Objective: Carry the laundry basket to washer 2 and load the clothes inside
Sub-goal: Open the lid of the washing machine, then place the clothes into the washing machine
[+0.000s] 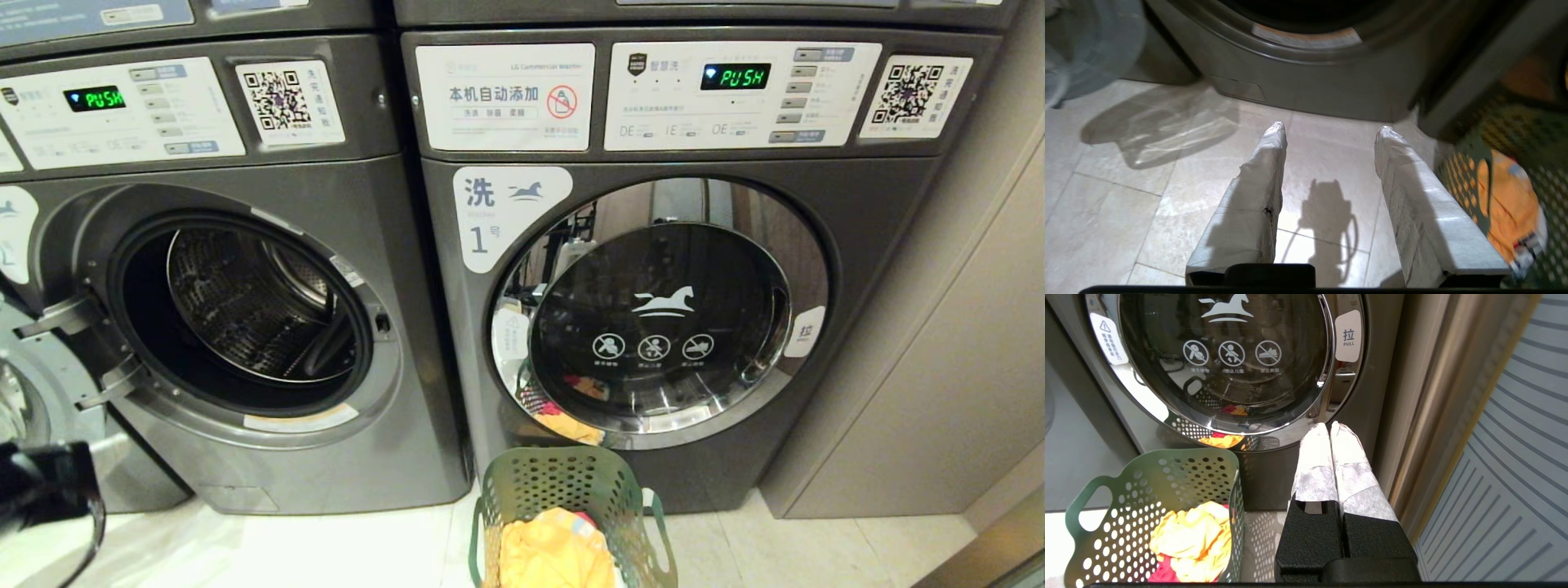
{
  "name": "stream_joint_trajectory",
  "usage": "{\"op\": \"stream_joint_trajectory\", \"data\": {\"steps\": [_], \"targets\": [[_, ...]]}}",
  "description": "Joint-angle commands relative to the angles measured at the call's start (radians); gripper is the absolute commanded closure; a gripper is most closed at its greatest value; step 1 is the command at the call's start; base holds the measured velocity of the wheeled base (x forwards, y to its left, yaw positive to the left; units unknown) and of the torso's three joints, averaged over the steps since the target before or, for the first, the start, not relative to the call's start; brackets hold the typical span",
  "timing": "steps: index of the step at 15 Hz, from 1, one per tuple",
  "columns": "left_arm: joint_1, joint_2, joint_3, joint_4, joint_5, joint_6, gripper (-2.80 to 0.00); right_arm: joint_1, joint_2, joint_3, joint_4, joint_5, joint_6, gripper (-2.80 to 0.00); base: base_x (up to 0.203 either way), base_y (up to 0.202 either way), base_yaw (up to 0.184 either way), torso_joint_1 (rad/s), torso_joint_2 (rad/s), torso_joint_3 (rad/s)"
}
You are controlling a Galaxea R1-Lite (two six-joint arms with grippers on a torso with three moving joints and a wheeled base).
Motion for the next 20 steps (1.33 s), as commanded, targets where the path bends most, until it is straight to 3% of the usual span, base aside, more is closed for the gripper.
{"op": "stream_joint_trajectory", "data": {"steps": [1,3,6,9,14,20], "targets": [[-0.055,-0.218,0.183,-0.017,-0.058,0.013,0.0,0.0,0.001,0.034,-0.001,0.001,0.0,0.0,0.0,0.0,0.0,0.0,0.0,0.0],[-0.091,-0.36,0.368,-0.068,-0.147,0.045,0.0,0.0,0.001,0.034,-0.001,0.001,0.0,0.0,0.0,0.0,0.0,0.0,0.0,0.0],[-0.139,-0.632,0.429,0.017,-0.202,0.059,0.0,0.0,0.001,0.034,-0.001,0.001,0.0,0.0,0.0,0.0,0.0,0.0,0.0,0.0],[-0.172,-0.813,0.437,0.079,-0.193,0.07,0.0,0.0,0.001,0.034,-0.001,0.001,0.0,0.0,0.0,0.0,0.0,0.0,0.0,0.0],[-0.164,-1.06,0.439,0.163,-0.16,0.075,0.0,0.0,0.001,0.034,-0.001,-0.001,0.0,0.0,0.0,0.0,0.0,0.0,0.0,0.0],[-0.161,-1.066,0.439,0.171,-0.148,0.061,0.0,0.0,0.001,0.034,-0.001,-0.001,0.0,0.0,0.0,0.0,0.0,0.0,0.0,0.0]]}}
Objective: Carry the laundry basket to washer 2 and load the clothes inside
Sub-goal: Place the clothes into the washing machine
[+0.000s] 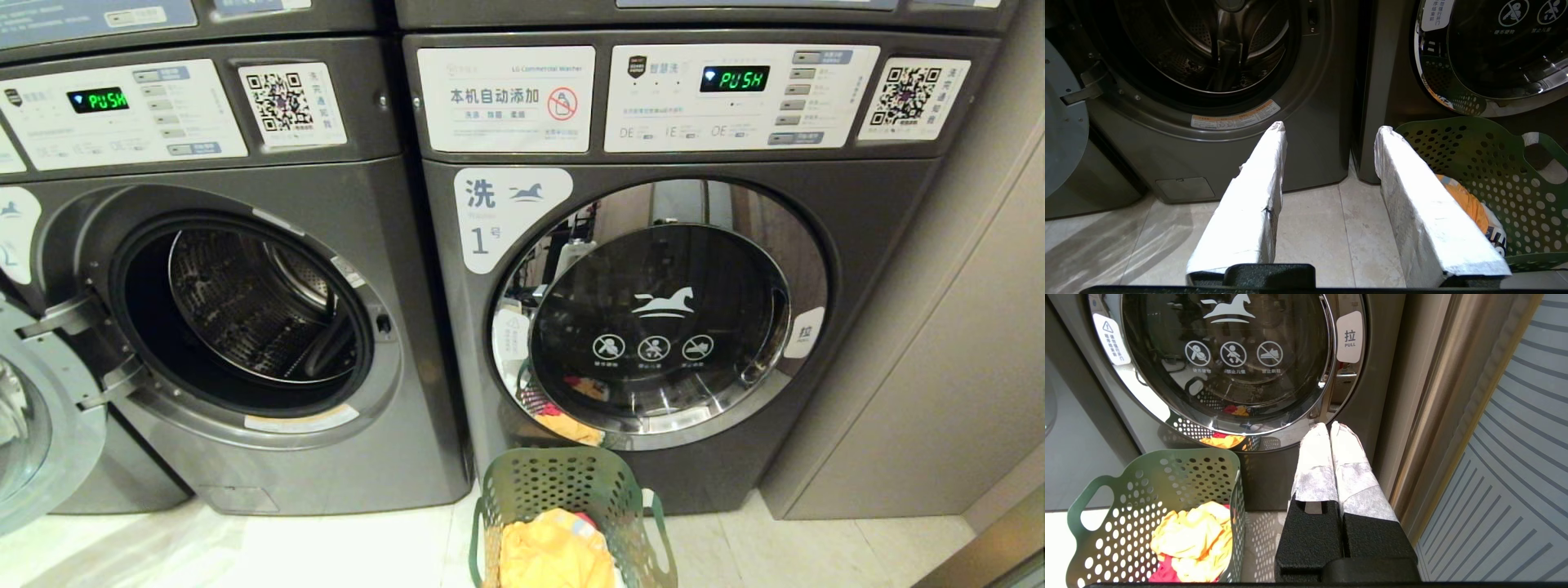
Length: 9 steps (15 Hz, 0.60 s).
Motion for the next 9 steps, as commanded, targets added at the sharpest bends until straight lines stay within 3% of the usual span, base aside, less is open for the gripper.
{"op": "stream_joint_trajectory", "data": {"steps": [1,9], "targets": [[0.0,-0.004,0.0,0.0,-0.001,0.002,0.0,0.0,0.001,0.034,-0.001,0.0,0.0,0.0,0.0,0.0,0.0,0.0,0.0,0.0],[0.0,-0.004,0.0,0.0,-0.006,-0.001,0.0,0.0,0.001,0.034,-0.001,0.0,0.0,0.0,0.0,0.0,0.0,0.0,0.0,0.0]]}}
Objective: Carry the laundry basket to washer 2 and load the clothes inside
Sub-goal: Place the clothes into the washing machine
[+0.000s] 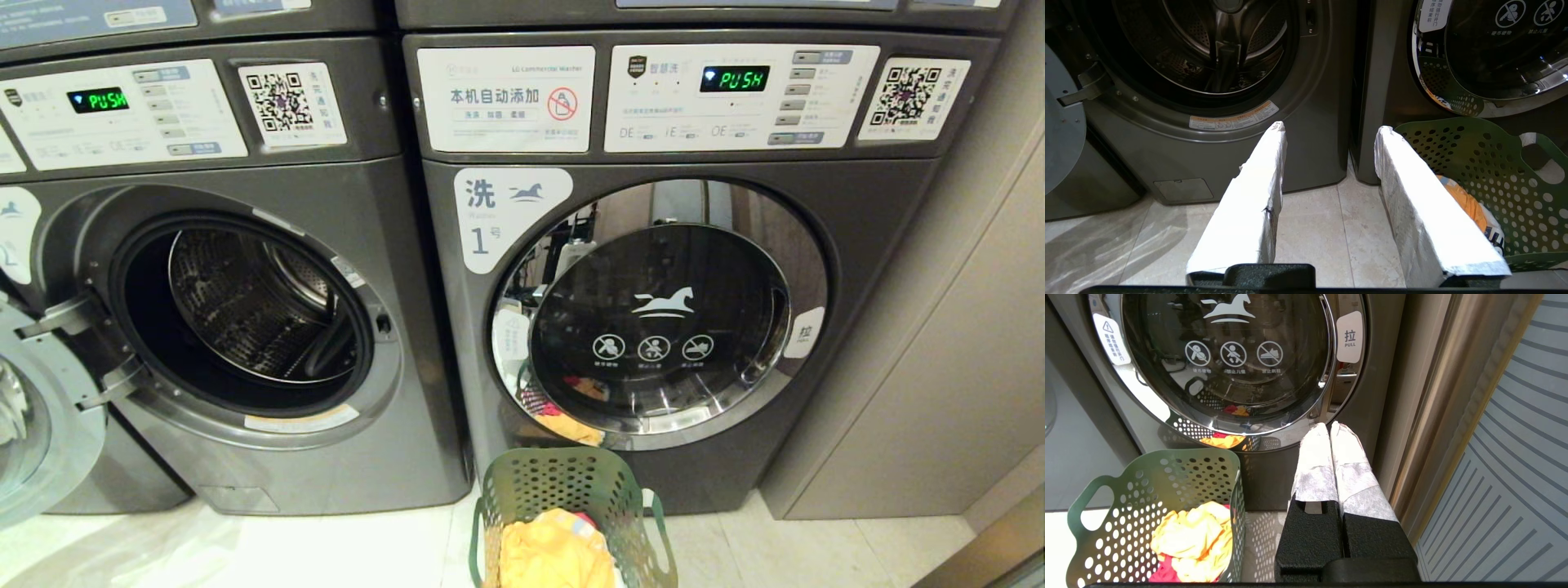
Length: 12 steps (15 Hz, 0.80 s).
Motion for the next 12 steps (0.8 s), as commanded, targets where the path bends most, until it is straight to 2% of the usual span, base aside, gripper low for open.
{"op": "stream_joint_trajectory", "data": {"steps": [1,8,12], "targets": [[0.0,0.001,0.0,0.0,0.001,0.0,0.0,0.0,0.001,0.034,-0.001,0.0,-0.001,0.0,0.0,0.0,0.0,0.0,0.0,0.0],[0.0,0.001,0.0,-0.004,0.004,-0.038,0.0,0.0,0.001,0.035,-0.001,-0.002,-0.007,0.0,0.0,0.0,0.0,0.0,0.0,0.0],[0.0,0.001,0.0,-0.003,0.004,-0.039,0.0,0.0,0.001,0.035,-0.001,-0.002,-0.006,0.0,0.002,0.141,-0.003,0.002,0.0,0.003]]}}
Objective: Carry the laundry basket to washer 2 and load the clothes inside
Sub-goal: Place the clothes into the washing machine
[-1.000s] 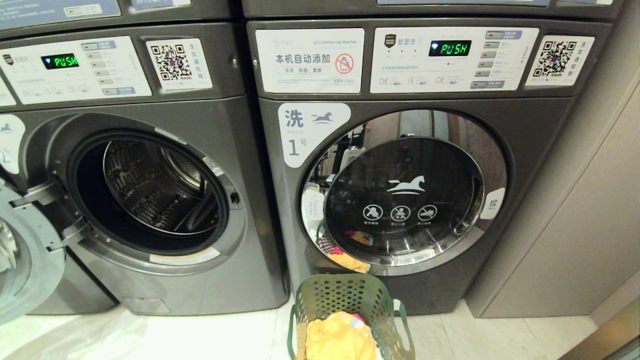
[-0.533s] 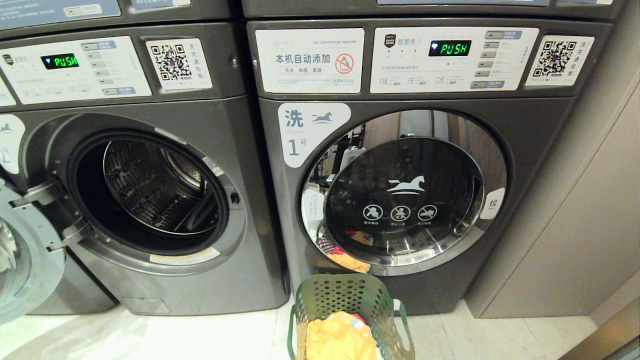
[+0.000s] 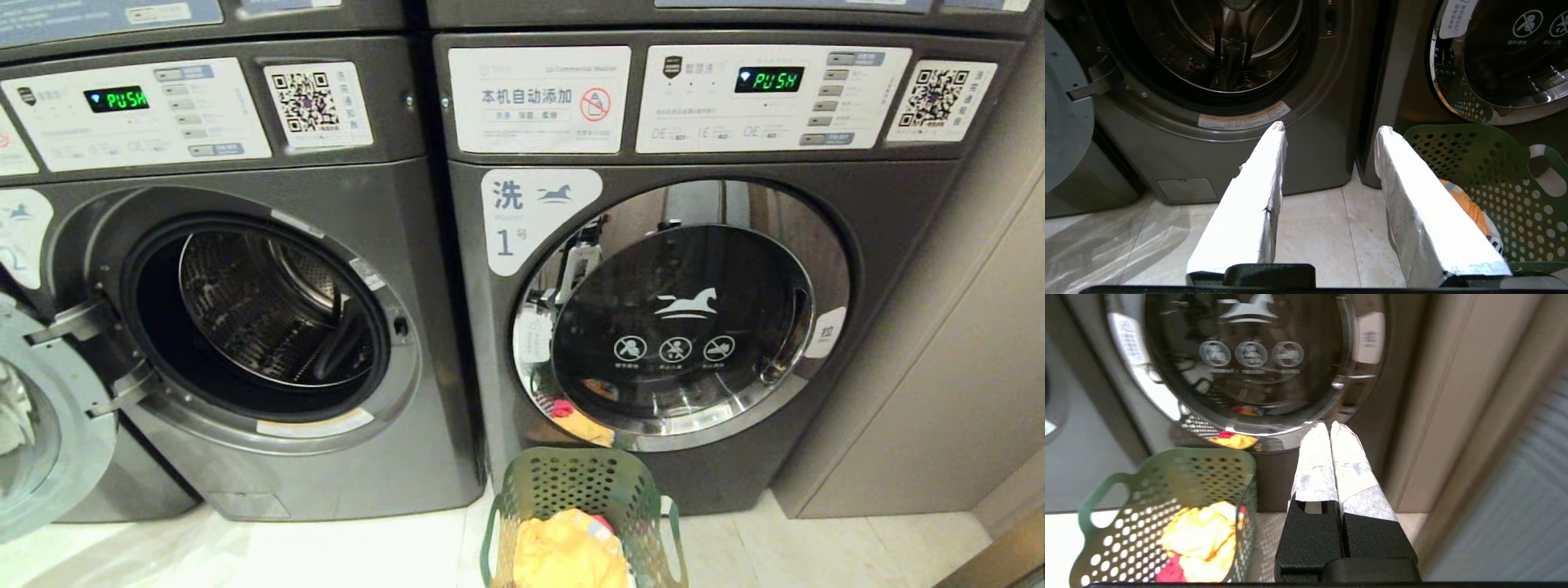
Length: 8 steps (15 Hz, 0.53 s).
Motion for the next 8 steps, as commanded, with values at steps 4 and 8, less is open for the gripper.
{"op": "stream_joint_trajectory", "data": {"steps": [4,8], "targets": [[0.0,0.002,0.0,0.001,0.0,0.0,0.0,0.0,0.001,0.034,-0.001,0.002,0.003,0.0,0.0,0.195,-0.001,-0.001,0.0,0.003],[0.0,0.002,0.0,0.001,0.0,0.0,0.0,0.0,0.001,0.034,-0.001,0.0,0.006,0.0,0.0,0.193,-0.002,0.0,0.0,0.002]]}}
